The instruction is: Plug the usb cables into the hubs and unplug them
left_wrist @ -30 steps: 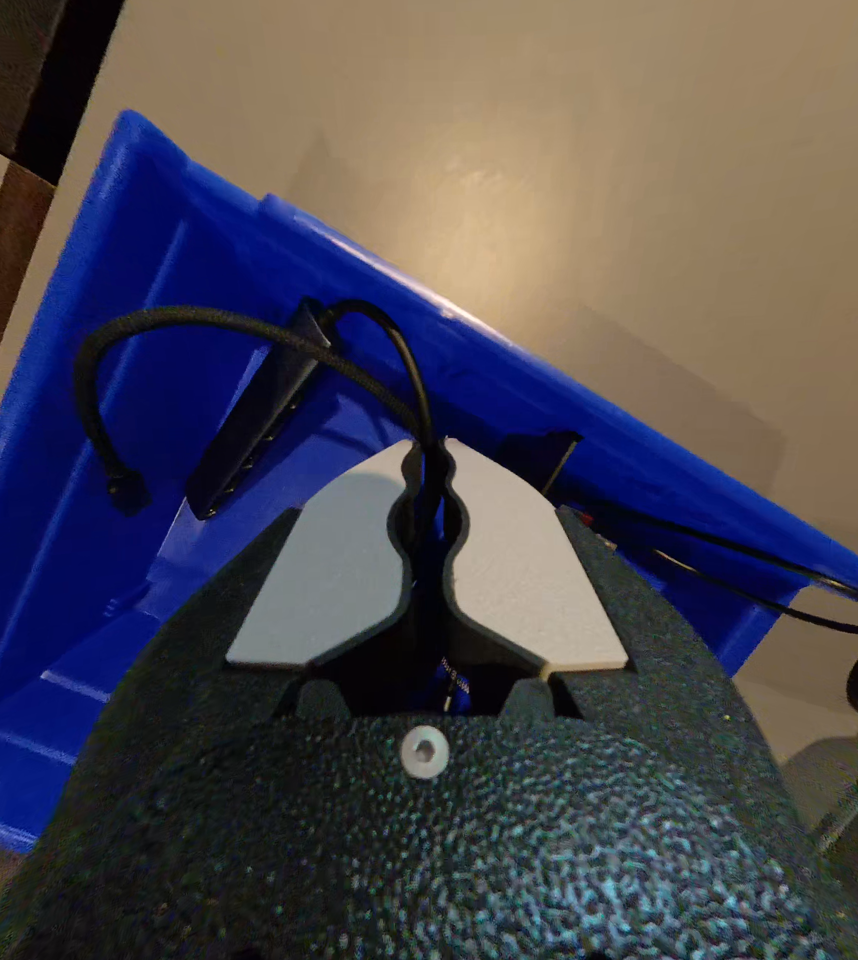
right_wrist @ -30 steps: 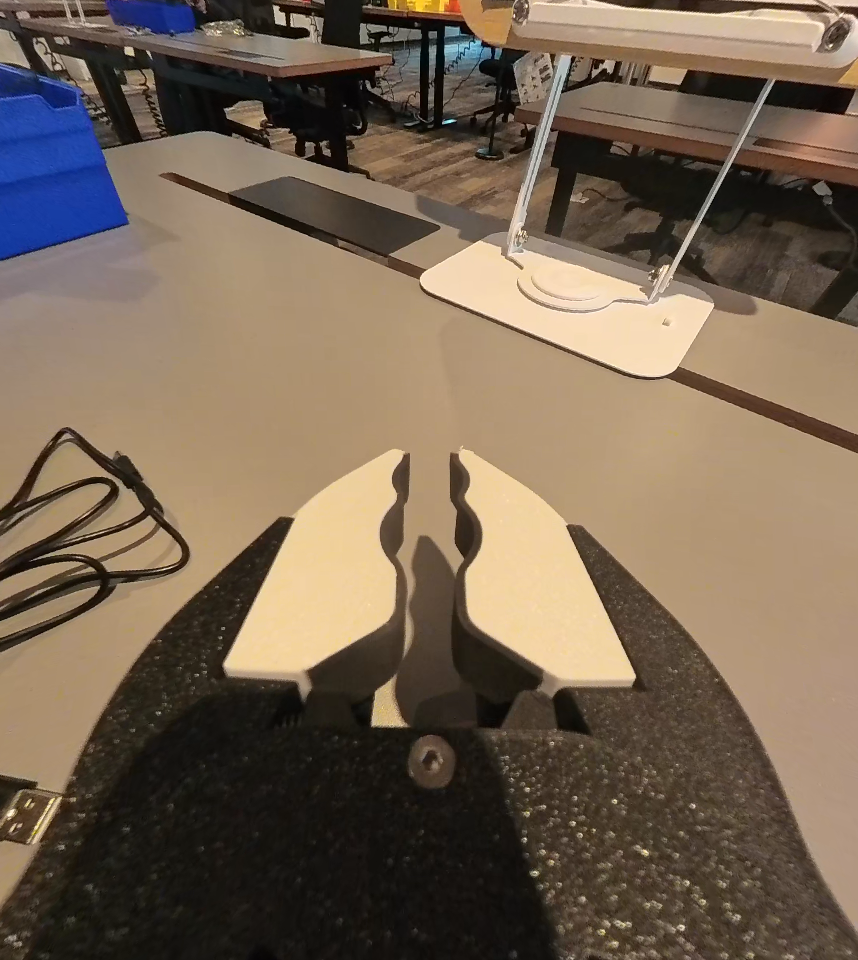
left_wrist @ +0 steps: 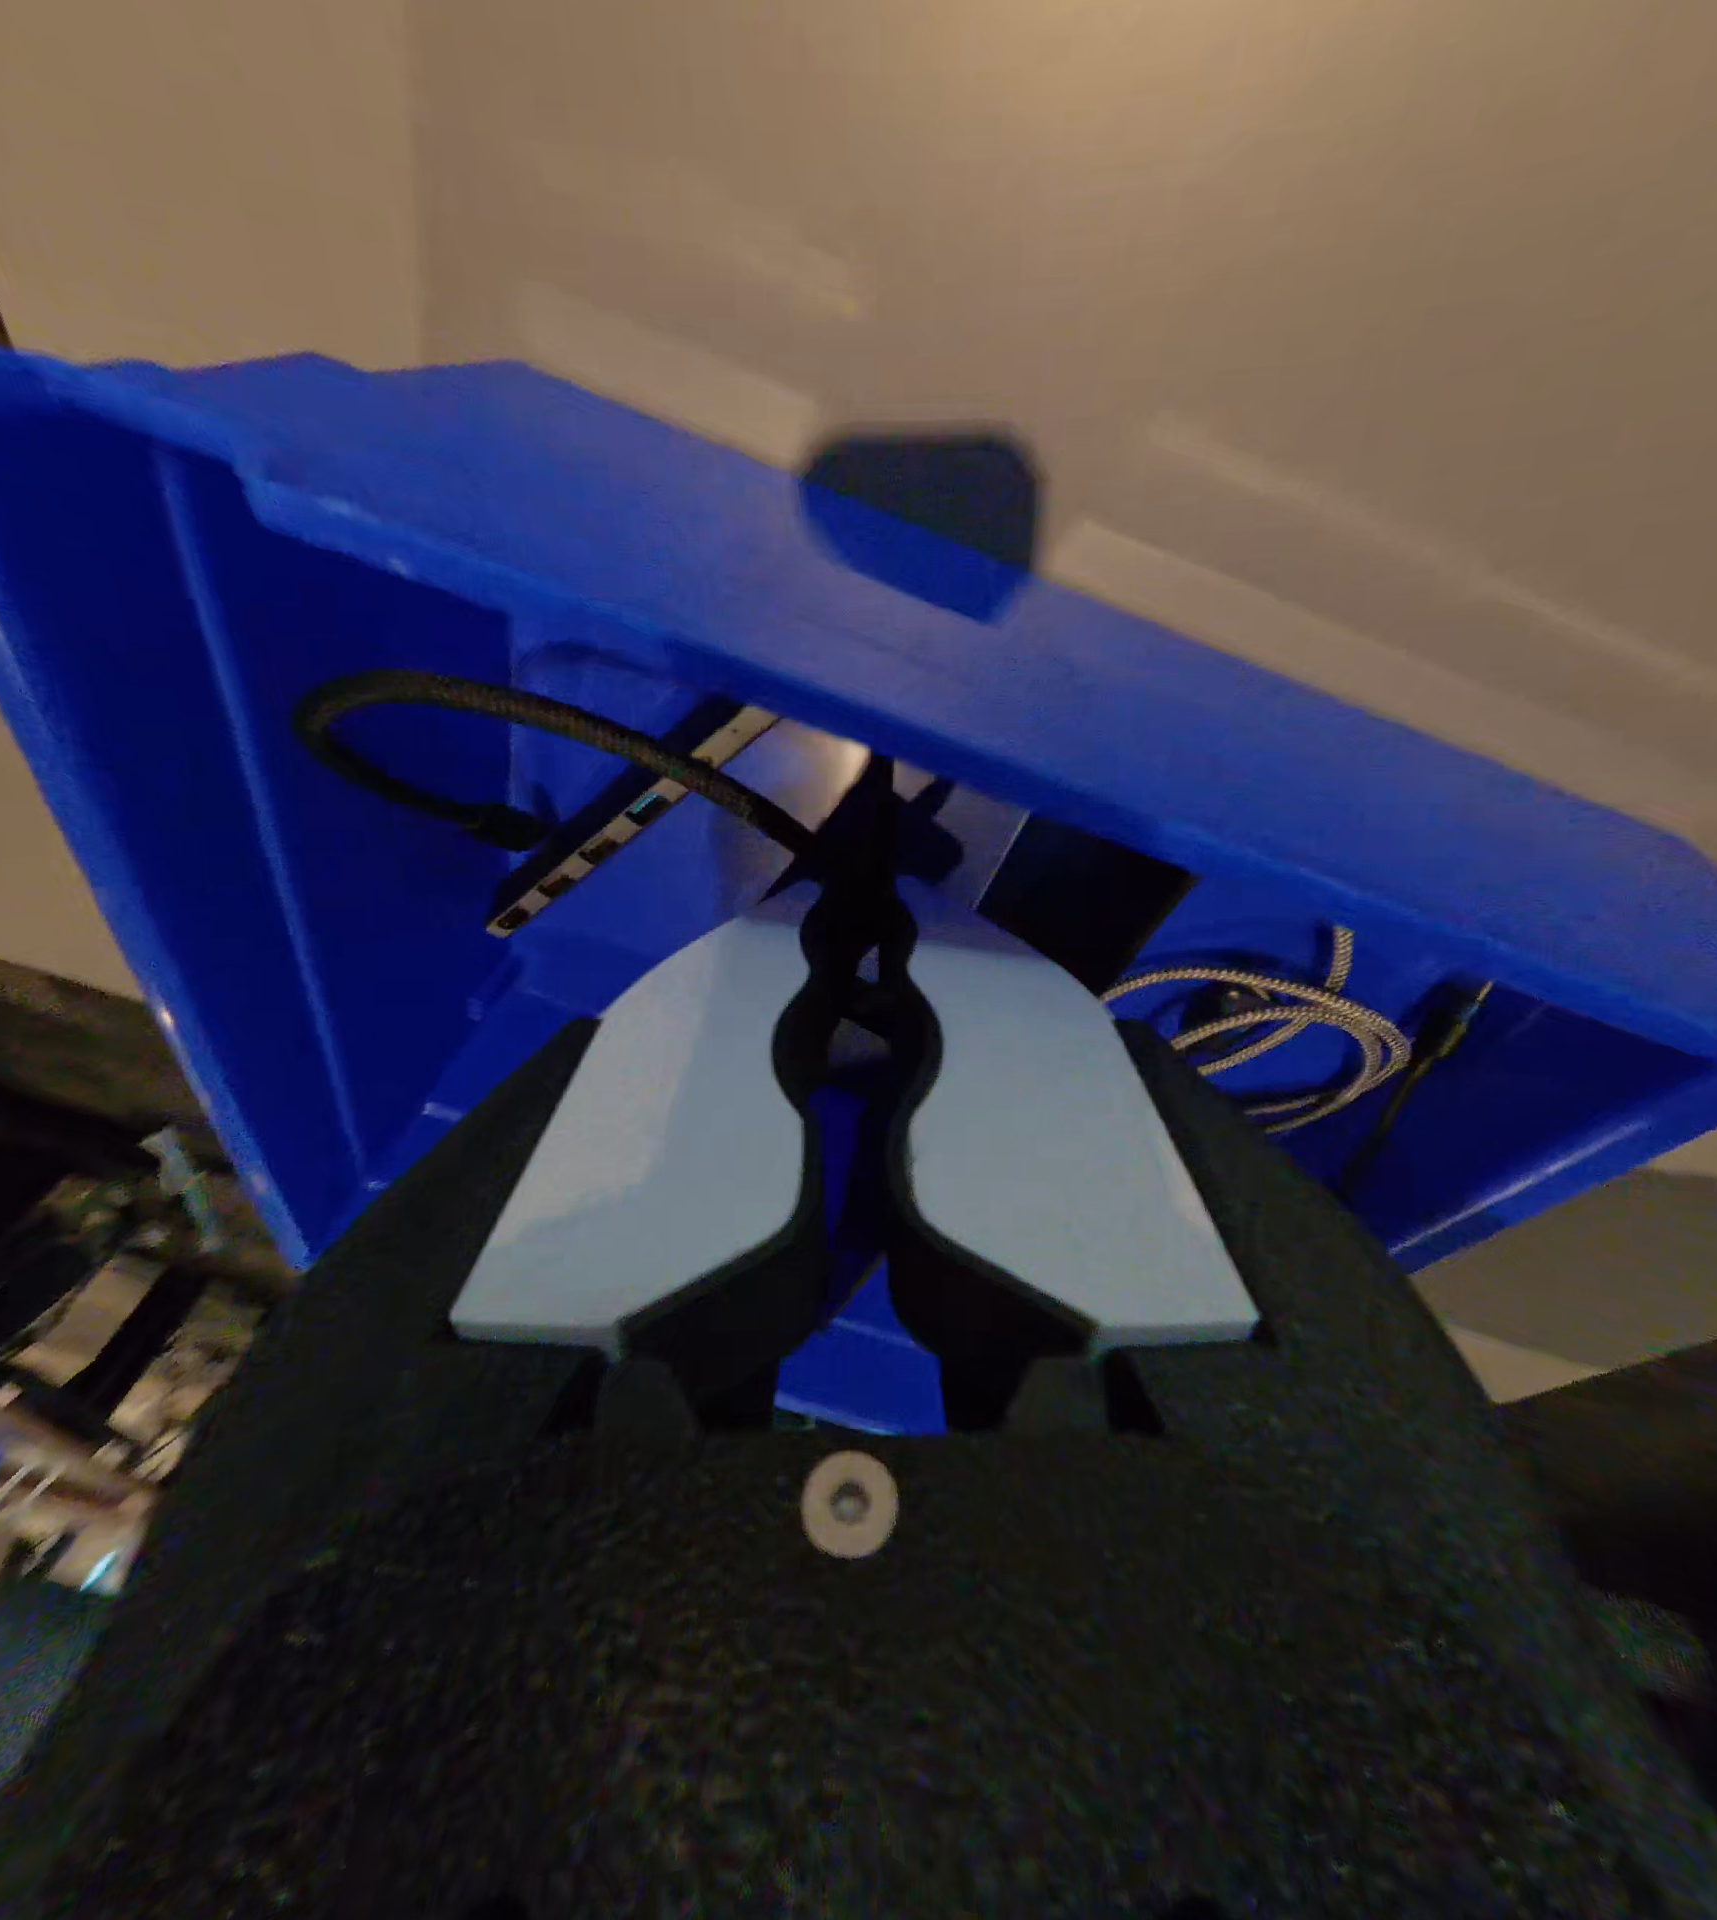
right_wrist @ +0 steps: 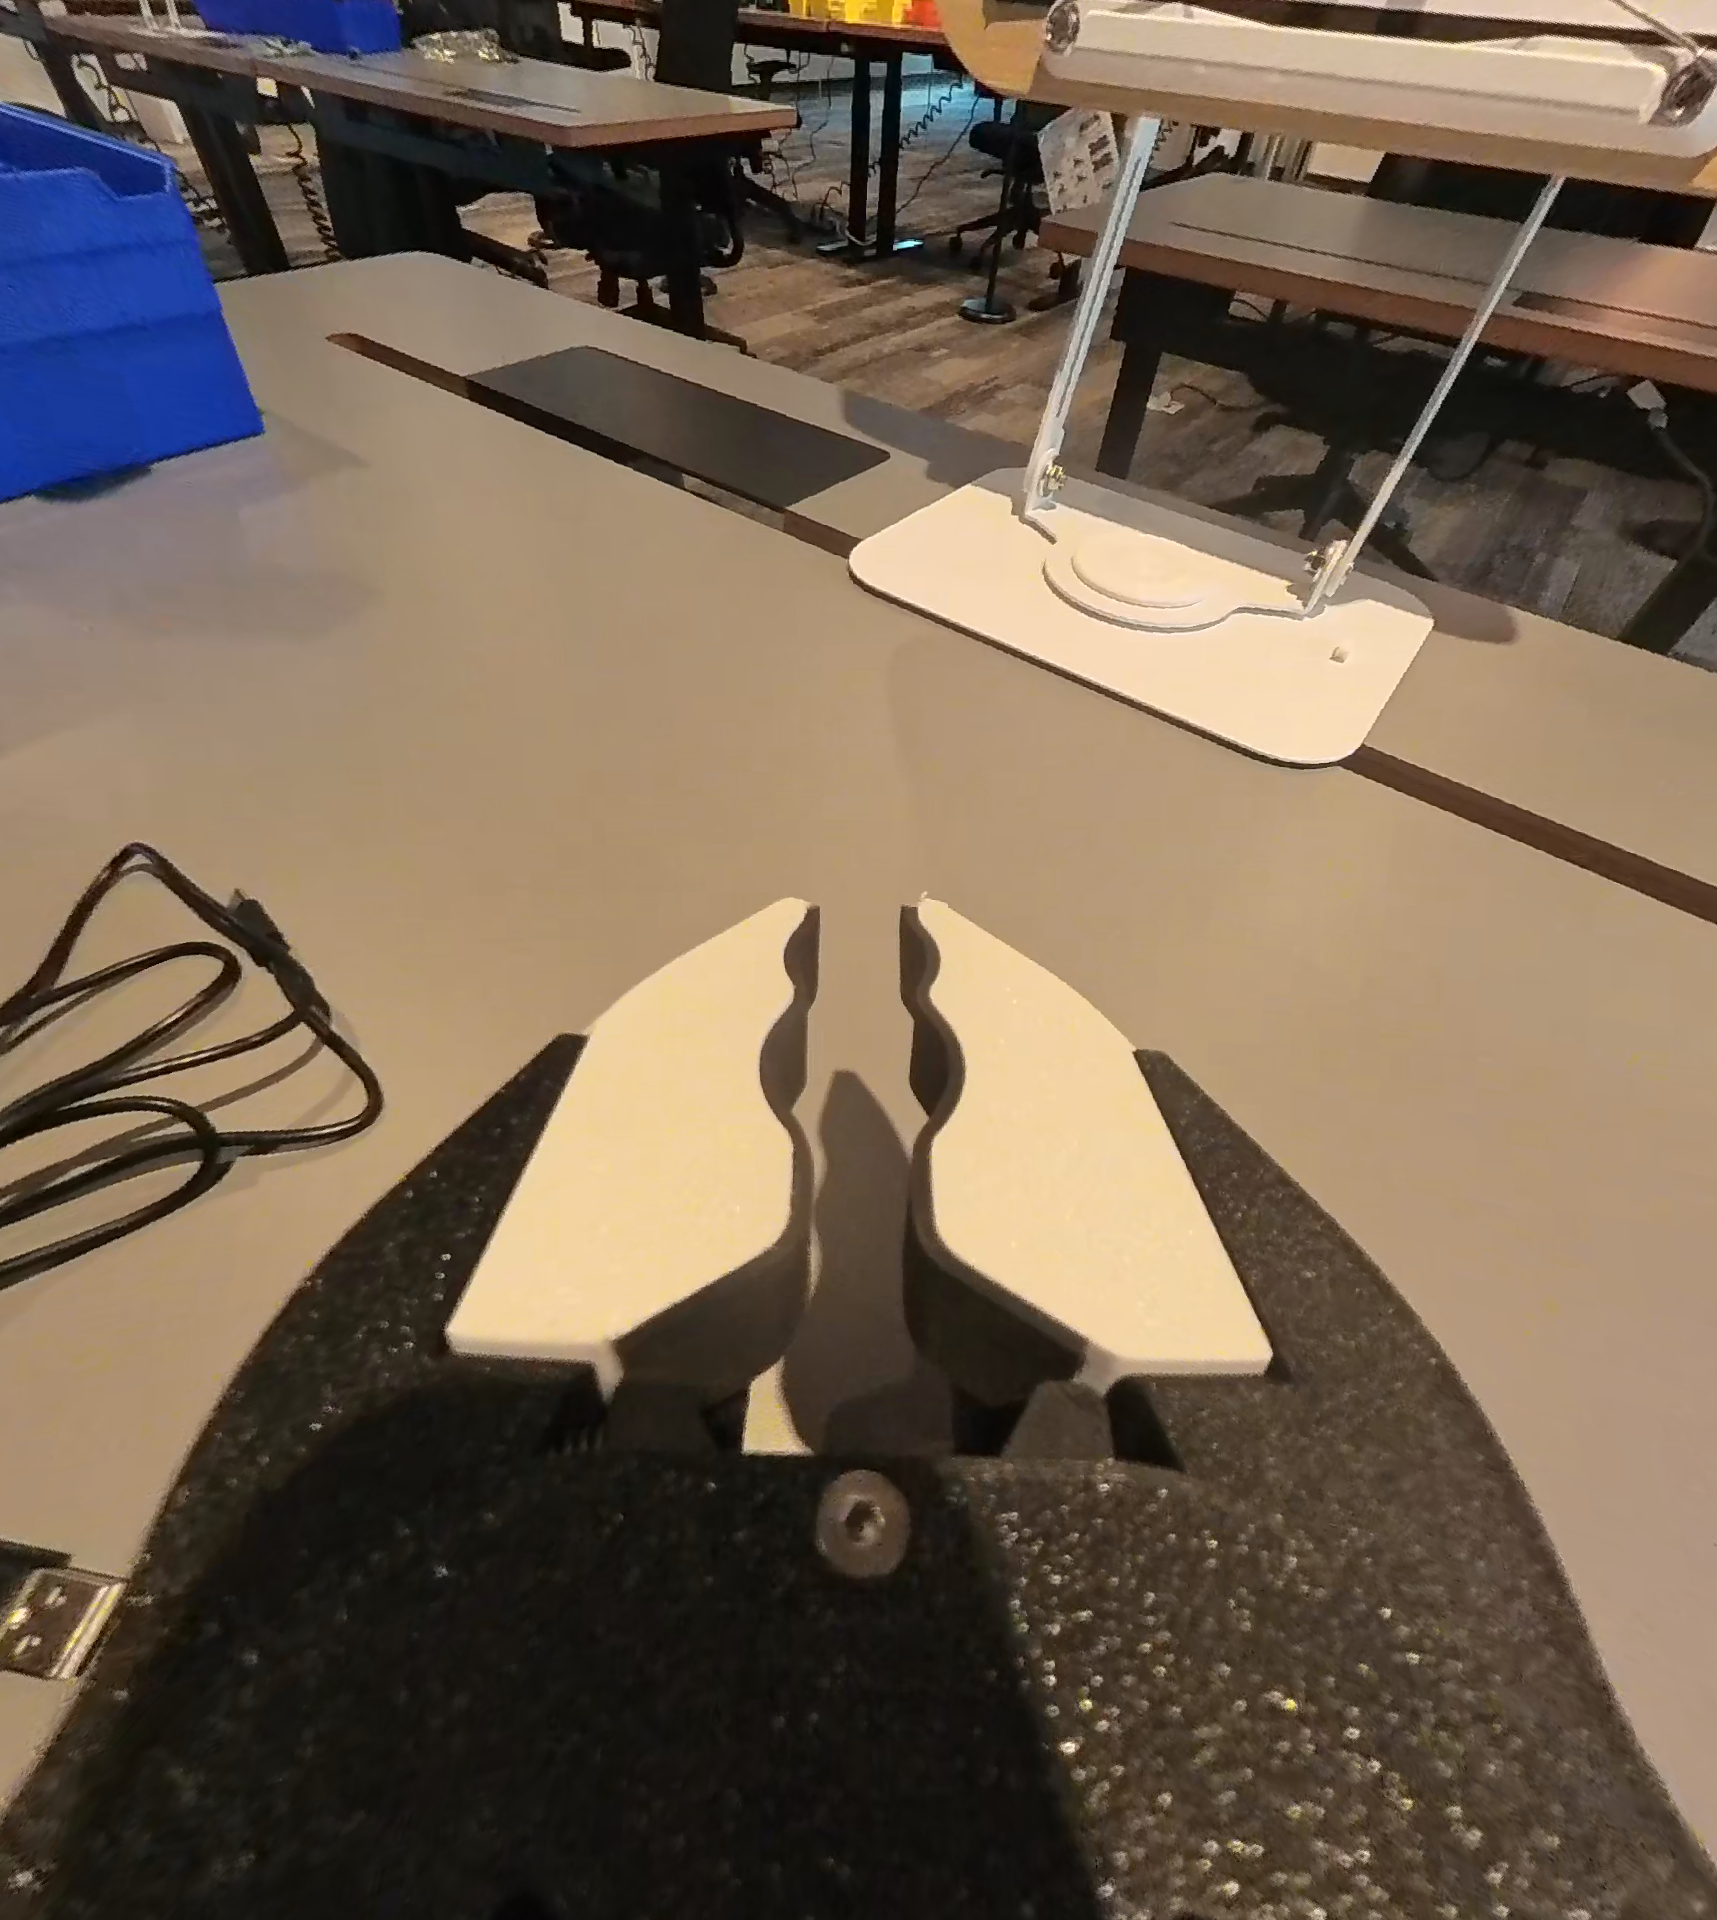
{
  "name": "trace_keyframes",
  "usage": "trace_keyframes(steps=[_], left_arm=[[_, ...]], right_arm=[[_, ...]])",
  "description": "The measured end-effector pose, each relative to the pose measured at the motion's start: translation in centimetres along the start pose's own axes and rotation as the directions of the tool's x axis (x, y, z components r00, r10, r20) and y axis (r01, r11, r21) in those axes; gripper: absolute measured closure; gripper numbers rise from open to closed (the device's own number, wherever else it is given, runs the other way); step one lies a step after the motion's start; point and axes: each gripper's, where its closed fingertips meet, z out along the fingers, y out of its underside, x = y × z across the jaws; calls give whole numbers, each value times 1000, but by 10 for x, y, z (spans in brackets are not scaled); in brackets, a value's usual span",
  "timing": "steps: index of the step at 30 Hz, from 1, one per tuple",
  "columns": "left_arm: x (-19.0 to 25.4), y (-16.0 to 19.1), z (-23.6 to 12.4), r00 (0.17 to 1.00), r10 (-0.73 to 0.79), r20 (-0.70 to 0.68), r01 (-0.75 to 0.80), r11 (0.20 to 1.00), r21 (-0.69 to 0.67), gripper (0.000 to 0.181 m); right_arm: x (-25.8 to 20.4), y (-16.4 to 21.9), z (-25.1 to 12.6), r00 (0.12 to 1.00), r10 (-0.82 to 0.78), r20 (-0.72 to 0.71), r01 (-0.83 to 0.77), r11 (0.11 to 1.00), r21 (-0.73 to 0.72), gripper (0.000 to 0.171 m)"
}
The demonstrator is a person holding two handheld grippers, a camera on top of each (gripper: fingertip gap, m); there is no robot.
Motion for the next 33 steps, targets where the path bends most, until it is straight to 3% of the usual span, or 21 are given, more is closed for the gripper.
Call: trace_keyframes(steps=[1,6,13,17,21,26,33], left_arm=[[0,0,0,1000,18,23,-18,999,-32,174],[1,0,-3,996,40,75,-31,994,-109,174],[-3,-5,-31,989,-147,-28,149,976,160,176],[-15,-4,-51,962,-262,-80,274,905,326,177],[-26,-9,-74,920,-354,-168,389,772,503,177],[-24,-7,-62,902,-370,-224,431,729,531,177],[-42,-5,-87,876,-421,-234,464,609,644,178]], right_arm=[[0,0,0,1000,-2,1,2,1000,1,156],[-1,0,0,1000,-5,3,5,1000,4,156],[-1,-1,0,1000,-7,6,7,1000,3,156],[-2,-1,0,1000,-11,4,11,1000,2,156],[-1,-1,0,1000,-14,0,14,1000,1,156],[-2,-1,0,1000,-21,-5,21,1000,0,156],[-2,-1,1,999,-32,-11,32,999,-3,156]])
